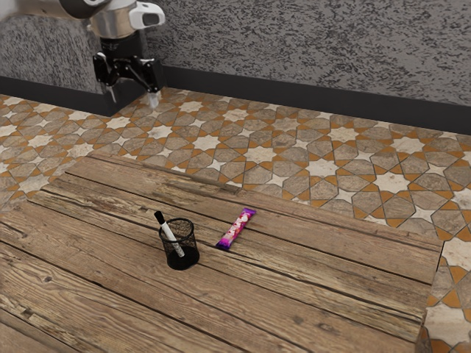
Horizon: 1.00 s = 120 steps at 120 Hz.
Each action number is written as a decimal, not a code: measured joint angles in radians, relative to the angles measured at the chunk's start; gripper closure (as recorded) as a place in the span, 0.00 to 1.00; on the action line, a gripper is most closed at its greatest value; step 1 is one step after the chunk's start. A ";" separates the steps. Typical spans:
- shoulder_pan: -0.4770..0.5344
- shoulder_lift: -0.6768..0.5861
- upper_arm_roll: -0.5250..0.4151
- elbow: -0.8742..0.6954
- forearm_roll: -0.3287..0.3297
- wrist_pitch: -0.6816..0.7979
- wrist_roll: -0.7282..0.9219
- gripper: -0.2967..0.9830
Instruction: Take the marker out of the pen holder and place it to the left of the pen holder.
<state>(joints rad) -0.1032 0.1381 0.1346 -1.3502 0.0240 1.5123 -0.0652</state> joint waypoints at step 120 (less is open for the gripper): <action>0.001 0.025 0.078 -0.553 -0.218 0.460 -0.030 0.23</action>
<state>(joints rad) -0.1022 0.1629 0.2122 -1.9035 -0.1939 1.9727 -0.0957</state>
